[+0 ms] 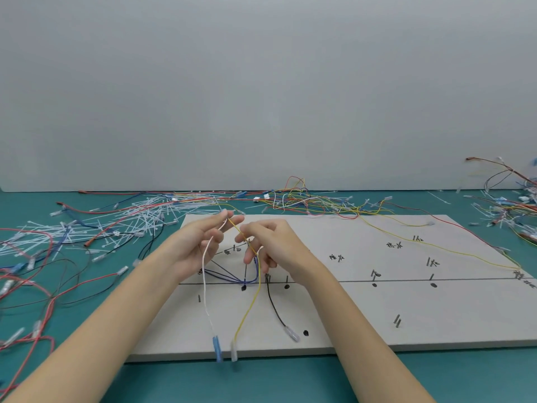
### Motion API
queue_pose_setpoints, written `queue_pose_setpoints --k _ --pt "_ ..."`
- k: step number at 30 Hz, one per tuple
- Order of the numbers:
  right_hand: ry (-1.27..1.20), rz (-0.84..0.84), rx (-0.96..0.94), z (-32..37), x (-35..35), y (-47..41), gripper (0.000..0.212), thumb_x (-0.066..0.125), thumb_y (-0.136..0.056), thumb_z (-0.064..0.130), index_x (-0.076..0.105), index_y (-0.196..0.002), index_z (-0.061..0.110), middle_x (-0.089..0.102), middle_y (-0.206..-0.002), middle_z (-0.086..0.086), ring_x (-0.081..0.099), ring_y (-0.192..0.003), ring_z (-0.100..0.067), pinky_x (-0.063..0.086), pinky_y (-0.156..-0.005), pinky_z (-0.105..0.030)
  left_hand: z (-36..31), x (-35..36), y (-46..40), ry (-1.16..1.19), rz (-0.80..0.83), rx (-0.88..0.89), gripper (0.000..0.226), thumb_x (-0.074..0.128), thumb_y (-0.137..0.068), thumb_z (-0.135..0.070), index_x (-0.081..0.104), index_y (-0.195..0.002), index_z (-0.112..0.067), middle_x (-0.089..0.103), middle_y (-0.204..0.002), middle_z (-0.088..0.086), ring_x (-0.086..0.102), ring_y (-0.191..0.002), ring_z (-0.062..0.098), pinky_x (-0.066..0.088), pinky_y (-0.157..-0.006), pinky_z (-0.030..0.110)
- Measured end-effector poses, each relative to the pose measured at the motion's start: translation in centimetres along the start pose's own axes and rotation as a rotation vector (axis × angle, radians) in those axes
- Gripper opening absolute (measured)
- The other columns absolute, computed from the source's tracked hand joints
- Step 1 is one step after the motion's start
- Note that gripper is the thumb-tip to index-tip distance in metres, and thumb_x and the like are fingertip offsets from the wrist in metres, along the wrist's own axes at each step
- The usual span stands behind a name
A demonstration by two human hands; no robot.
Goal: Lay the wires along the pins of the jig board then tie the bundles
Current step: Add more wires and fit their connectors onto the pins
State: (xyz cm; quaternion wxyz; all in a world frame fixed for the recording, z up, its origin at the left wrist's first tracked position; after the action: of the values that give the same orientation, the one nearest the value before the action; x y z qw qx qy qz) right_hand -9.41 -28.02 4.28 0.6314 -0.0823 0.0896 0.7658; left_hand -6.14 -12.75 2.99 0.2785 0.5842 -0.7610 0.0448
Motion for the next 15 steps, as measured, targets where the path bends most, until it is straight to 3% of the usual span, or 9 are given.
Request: queue_pose_setpoints --k 5,11,15 --pt "-0.009 0.037 0.003 -0.3 0.9 0.3 0.018 0.056 -0.089 0.02 0.07 -0.093 0.01 0.064 -0.057 -0.005 0.044 -0.032 -0.016 0.03 -0.037 -0.015 -0.1 -0.6 0.1 -0.102 -0.053 0.073 0.012 0.068 -0.081 -0.026 0.069 -0.087 -0.016 0.074 -0.089 -0.005 0.064 -0.055 0.0 0.037 -0.034 0.009" --pt "-0.079 0.015 0.011 -0.8 1.5 0.4 0.011 0.057 -0.09 0.02 0.067 -0.089 0.014 0.065 -0.058 -0.006 0.043 -0.03 -0.015 0.03 -0.036 -0.013 -0.1 -0.8 0.1 -0.182 -0.078 0.12 0.018 0.074 -0.072 -0.034 0.068 -0.077 -0.017 0.064 -0.068 -0.008 0.059 -0.053 0.001 0.039 -0.037 0.011" --pt "-0.182 0.042 0.031 -0.9 2.8 0.7 0.03 0.042 -0.097 0.025 0.063 -0.102 0.003 0.066 -0.062 -0.009 0.049 -0.032 -0.017 0.028 -0.035 -0.016 0.0 -0.6 -0.1 -0.148 -0.049 0.169 0.02 0.072 -0.075 -0.028 0.06 -0.078 -0.013 0.06 -0.063 -0.005 0.056 -0.051 0.002 0.043 -0.041 0.01"
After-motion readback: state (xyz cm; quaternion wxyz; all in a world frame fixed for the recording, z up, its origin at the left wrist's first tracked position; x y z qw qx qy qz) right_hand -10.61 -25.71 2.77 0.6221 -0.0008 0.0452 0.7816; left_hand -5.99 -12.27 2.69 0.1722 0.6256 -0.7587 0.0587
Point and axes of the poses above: each hand's wrist, its own y-axis away from the middle knuckle, its own x-axis out of the palm, z = x × y, the point moved 3 cm from there along -y, towards the middle knuckle
